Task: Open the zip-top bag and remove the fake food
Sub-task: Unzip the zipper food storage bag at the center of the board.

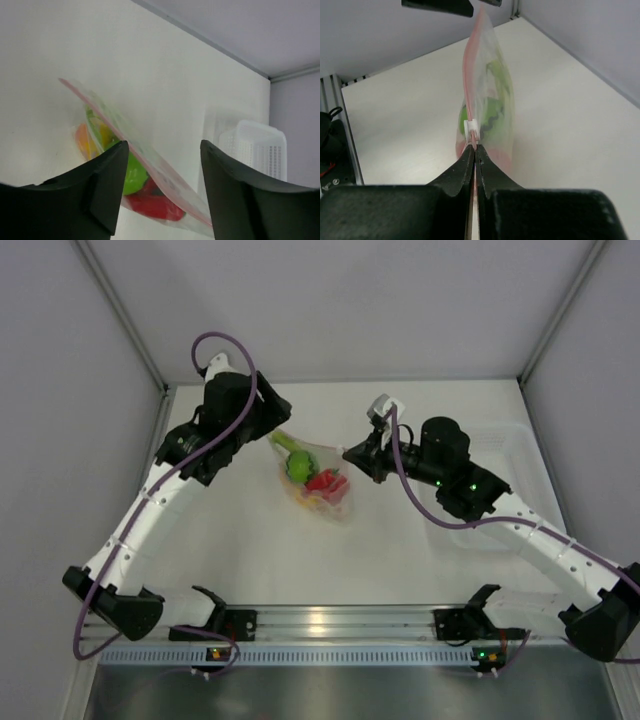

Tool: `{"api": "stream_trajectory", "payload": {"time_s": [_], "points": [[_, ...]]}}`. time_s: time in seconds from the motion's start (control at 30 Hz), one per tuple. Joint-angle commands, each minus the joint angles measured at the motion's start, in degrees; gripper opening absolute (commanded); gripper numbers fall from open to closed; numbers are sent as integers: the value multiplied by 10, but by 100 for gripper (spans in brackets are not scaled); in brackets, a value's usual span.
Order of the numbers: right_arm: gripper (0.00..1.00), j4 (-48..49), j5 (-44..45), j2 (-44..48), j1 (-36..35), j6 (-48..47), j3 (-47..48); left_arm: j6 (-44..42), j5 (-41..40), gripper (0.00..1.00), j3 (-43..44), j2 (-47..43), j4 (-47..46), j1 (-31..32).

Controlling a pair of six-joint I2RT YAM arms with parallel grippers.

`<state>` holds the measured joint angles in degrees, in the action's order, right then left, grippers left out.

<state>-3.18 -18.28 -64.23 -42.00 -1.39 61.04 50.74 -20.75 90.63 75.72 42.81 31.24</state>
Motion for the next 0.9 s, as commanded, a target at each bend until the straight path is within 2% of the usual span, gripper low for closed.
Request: {"api": "stream_trajectory", "payload": {"time_s": [0.0,0.03,0.07,0.1,0.17,0.2,0.23,0.3,0.43,0.47,0.57,0.73,0.77,0.87], "points": [[0,-77,-31,-3,-10,-27,79,-147,141,68,17,-34,-80,-4],[0,-92,-32,-5,-10,-37,82,-168,165,73,17,-37,-87,-4],[0,-94,-32,0,-10,-38,80,-202,191,74,17,-38,-93,-4],[0,-96,-29,2,-11,-40,76,-220,253,74,15,-41,-102,-4],[0,-100,-24,12,-11,-43,74,-278,328,64,10,-44,-139,-4],[0,-108,-23,14,-10,-44,79,-299,397,64,6,-47,-150,-4],[0,-111,-19,16,-10,-43,80,-319,422,98,-3,-48,-182,-3],[0,-114,-25,20,-10,-42,88,-374,474,99,-12,-53,-208,-3],[0,-158,-25,20,-10,-41,122,-481,671,99,-33,-62,-259,-1],[0,-170,-20,17,-11,-40,129,-525,688,98,-36,-62,-262,2],[0,-211,-28,21,-10,-41,145,-578,734,98,-38,-55,-262,7],[0,-210,-37,64,-10,-51,111,-641,824,95,-23,-16,-261,7],[0,-213,-37,68,-11,-55,109,-651,857,97,-19,-1,-262,7],[0,-225,-35,81,-10,-75,102,-654,861,99,0,34,-262,7]]}}
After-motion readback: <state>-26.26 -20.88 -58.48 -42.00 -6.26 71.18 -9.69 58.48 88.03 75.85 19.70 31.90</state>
